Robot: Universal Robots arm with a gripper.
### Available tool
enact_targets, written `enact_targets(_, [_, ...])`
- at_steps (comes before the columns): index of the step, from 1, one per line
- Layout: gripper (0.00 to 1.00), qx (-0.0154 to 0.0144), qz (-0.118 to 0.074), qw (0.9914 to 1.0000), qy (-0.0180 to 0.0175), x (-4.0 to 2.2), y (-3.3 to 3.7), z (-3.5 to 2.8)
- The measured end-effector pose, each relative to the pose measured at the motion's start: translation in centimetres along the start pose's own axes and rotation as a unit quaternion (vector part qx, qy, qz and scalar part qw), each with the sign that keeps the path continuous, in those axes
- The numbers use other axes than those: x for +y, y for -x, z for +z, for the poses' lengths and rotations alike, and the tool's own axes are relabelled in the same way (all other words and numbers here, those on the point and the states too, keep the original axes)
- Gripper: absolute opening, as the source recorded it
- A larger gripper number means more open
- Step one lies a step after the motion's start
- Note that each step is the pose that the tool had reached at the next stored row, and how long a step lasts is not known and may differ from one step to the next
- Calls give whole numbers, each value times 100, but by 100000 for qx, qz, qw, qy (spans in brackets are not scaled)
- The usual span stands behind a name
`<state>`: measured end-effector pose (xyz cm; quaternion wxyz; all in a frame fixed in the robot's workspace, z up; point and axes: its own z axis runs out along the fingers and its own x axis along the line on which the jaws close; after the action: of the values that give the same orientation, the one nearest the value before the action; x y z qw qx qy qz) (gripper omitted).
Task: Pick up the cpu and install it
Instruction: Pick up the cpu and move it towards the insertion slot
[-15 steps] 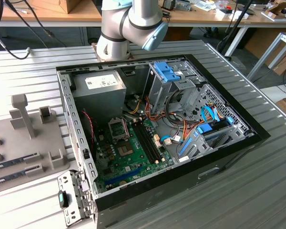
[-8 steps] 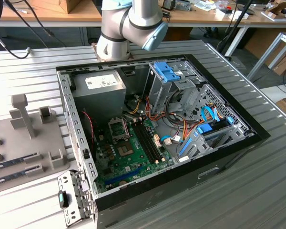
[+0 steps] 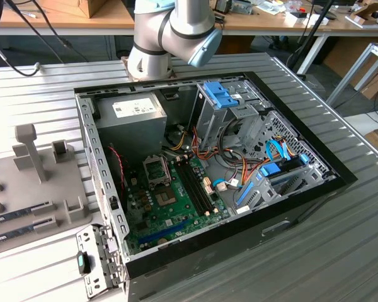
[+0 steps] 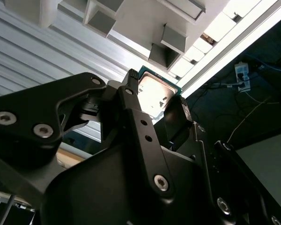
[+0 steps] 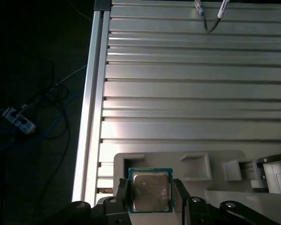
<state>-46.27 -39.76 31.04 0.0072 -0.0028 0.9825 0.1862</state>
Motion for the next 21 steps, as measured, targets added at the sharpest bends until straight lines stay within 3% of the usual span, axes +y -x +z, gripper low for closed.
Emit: enact_targets(21, [47,-13,18,99992,1301,16,1,-39])
